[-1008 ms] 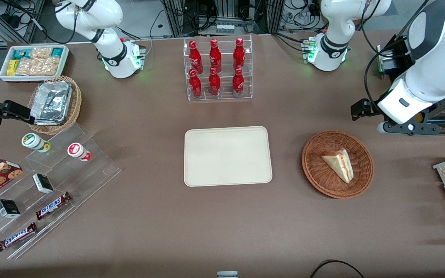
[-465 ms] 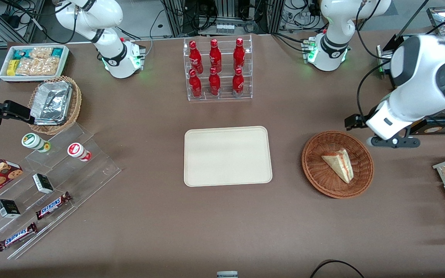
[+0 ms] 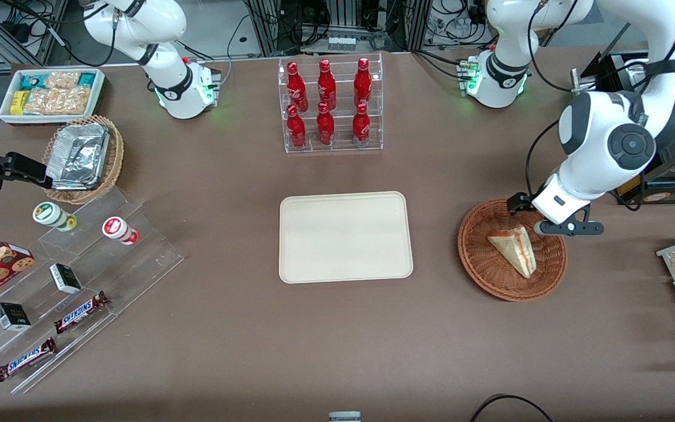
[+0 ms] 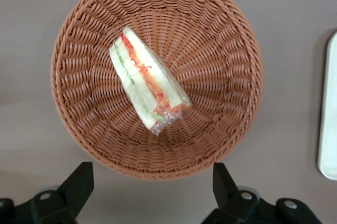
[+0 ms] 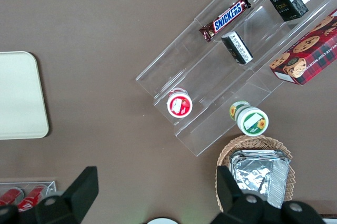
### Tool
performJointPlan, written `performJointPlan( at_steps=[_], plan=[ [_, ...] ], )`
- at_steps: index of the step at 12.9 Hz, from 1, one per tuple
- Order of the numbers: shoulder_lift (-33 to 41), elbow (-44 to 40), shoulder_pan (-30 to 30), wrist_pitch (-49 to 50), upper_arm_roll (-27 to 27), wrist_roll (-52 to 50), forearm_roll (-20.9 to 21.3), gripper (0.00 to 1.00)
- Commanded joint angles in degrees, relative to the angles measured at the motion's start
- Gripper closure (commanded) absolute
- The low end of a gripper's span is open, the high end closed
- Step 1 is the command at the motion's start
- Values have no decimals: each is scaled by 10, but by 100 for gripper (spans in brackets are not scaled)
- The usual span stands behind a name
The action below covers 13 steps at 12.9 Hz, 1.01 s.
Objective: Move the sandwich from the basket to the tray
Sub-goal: 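Lower the left gripper and close it on the wrapped sandwich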
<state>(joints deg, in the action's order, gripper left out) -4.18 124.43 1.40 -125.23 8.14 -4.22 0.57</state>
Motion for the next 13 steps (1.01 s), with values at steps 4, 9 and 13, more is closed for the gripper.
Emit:
performJointPlan(
  at_steps=[4, 9, 13],
  plan=[
    [-17, 24, 13, -65, -1, -101, 8, 0],
    [-43, 23, 10, -108, 1, -353, 8, 0],
    [-61, 23, 5, -150, 2, -503, 6, 0]
  ],
)
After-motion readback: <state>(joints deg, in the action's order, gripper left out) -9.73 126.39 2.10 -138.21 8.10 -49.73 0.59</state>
